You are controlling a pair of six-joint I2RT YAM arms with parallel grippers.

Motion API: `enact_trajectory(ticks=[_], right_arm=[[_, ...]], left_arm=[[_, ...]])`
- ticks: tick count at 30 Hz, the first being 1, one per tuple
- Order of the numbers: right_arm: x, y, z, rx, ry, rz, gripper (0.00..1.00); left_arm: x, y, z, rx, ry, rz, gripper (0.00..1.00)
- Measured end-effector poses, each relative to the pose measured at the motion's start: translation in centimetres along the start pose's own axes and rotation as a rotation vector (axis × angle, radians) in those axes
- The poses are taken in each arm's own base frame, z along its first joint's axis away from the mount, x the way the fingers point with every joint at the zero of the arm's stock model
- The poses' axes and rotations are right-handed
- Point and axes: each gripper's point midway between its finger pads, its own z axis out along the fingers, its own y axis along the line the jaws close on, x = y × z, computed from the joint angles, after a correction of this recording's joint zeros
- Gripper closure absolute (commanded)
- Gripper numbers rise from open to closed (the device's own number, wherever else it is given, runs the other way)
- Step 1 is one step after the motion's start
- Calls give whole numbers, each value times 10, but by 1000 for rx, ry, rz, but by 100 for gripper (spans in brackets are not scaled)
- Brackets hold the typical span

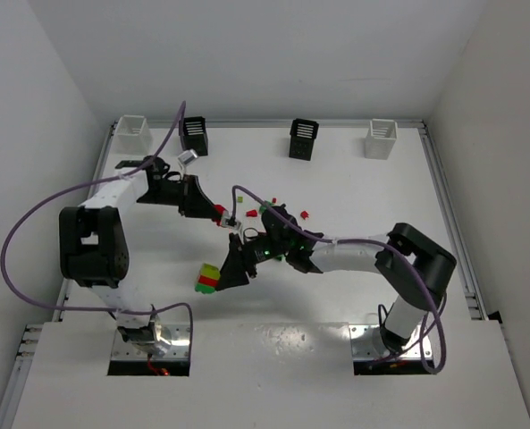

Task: Sort the legos into containers by color

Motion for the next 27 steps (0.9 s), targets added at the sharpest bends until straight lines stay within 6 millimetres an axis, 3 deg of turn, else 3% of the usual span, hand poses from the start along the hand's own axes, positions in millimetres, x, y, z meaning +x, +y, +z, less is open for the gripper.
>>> enact_trajectory(ticks=[3,6,10,14,17,19,25,27], right_arm=[[1,12,-8,-12,21,-59,100],[2,14,-20,5,36,-94,100],[4,7,-34,49,56,-117,100],[7,-9,-48,126,77,-117,100],[11,-25,-63,203,86,-110,100],[14,-35,-73,252,91,-104,100],[22,-59,-102,382,106,-81,100],[25,-63,-112,421,112,-70,100]], left_arm=[[3,14,-1,-121,15,-29,97],[20,8,-3,-265,-23,-89,97],[9,7,-9,-431,-99,-71,100],[-4,31,-24,-625,-162,-64,98],[2,57,-34,-788,-160,-72,95],[13,72,-29,-847,-111,-69,94],[49,111,19,-855,116,-78,84],[53,123,31,-871,167,-72,80]])
